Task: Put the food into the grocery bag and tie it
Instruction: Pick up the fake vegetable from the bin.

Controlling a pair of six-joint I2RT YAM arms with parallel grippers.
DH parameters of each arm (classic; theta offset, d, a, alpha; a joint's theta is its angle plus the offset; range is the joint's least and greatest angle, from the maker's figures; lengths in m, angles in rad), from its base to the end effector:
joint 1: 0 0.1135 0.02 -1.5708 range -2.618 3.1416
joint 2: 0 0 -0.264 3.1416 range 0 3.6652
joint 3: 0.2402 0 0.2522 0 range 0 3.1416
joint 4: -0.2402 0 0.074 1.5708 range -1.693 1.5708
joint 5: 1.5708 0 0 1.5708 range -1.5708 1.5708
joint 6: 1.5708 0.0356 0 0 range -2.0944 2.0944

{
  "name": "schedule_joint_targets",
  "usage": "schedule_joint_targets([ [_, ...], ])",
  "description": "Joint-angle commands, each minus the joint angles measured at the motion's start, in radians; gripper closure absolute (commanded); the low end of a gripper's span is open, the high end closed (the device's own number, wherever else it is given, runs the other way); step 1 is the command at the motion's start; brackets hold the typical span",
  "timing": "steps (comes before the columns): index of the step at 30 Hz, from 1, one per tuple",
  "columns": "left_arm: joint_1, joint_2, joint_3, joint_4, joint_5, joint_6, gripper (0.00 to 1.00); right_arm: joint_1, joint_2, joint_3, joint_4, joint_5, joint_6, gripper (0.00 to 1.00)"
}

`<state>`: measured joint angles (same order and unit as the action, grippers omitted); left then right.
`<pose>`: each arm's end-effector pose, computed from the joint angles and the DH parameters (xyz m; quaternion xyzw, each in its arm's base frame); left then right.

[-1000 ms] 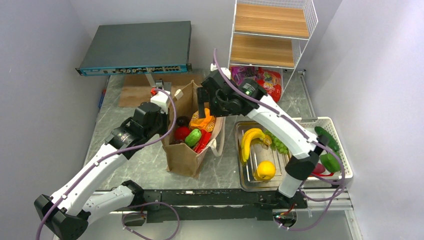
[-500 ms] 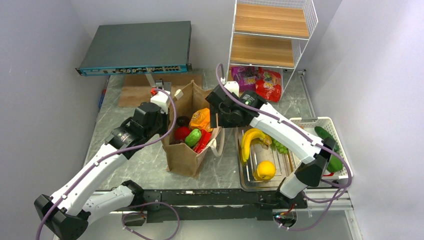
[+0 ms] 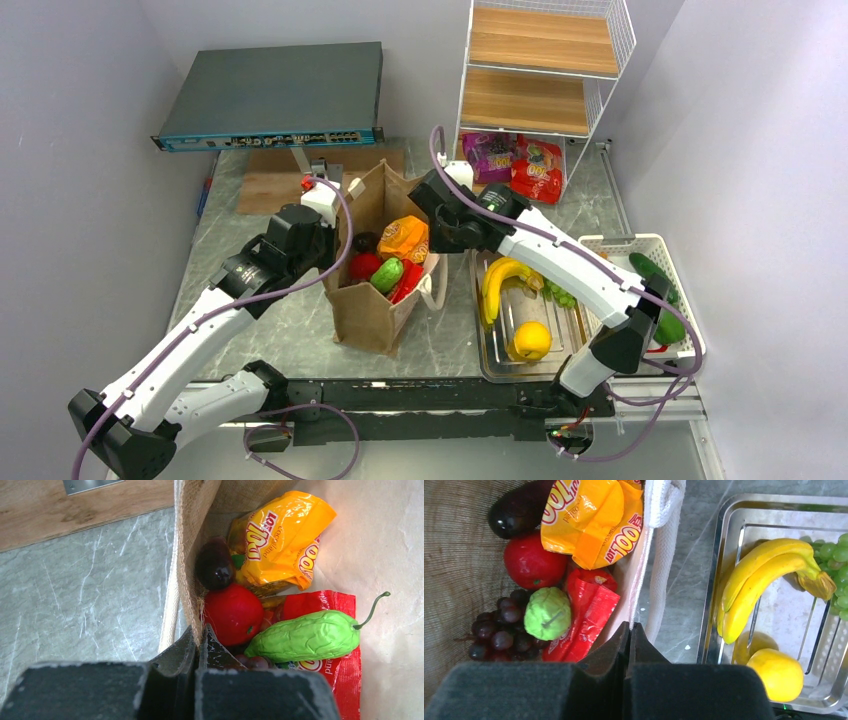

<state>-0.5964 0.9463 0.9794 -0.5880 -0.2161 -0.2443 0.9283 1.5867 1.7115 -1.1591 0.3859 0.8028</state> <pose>0.1705 -0.1065 0.3384 0.1005 0.8644 -0.1113 0.4799 0.1992 0.2437 0.3755 -0.0086 0.9477 0.0782 0.3094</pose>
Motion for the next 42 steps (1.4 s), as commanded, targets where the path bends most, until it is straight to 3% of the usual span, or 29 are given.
schedule_joint_targets([
  [1,-0.003,-0.019,0.03,0.041,-0.022,0.02,1.0,0.0,-0.06,0.083,0.071,0.031,-0.054,1.0],
  [7,-0.004,-0.02,0.031,0.041,-0.023,0.021,1.0,0.0,-0.179,0.011,0.228,-0.039,-0.104,1.0],
  [8,-0.003,-0.02,0.031,0.041,-0.023,0.021,1.0,-0.001,-0.19,0.001,0.232,-0.03,-0.105,0.93],
  [9,-0.003,-0.02,0.031,0.041,-0.022,0.021,1.0,-0.002,-0.2,-0.004,0.228,-0.014,-0.103,0.61],
  [10,-0.004,-0.019,0.032,0.041,-0.022,0.021,1.0,-0.002,-0.202,-0.008,0.216,0.005,-0.105,0.4],
  [11,-0.004,-0.019,0.032,0.04,-0.022,0.02,1.0,-0.001,-0.198,-0.005,0.196,0.03,-0.104,0.27],
  [12,-0.004,-0.019,0.033,0.039,-0.022,0.021,1.0,-0.001,-0.189,0.0,0.159,0.067,-0.096,0.21],
  [19,-0.004,-0.027,0.031,0.043,-0.017,0.02,1.0,-0.041,-0.149,0.031,-0.159,0.435,0.086,0.14],
  [21,-0.005,-0.028,0.031,0.043,-0.015,0.018,1.0,-0.136,-0.196,-0.021,-0.137,0.415,0.065,0.14],
  [26,-0.006,-0.034,0.028,0.047,-0.01,0.017,1.0,-0.53,-0.339,-0.221,-0.006,0.313,0.035,0.15],
  [34,-0.009,-0.013,0.029,0.044,-0.006,0.014,1.0,-0.788,-0.341,-0.352,0.051,0.347,0.018,0.12],
  [42,-0.012,-0.016,0.022,0.052,-0.007,0.014,1.0,-0.956,-0.318,-0.489,0.168,0.311,-0.055,0.12],
])
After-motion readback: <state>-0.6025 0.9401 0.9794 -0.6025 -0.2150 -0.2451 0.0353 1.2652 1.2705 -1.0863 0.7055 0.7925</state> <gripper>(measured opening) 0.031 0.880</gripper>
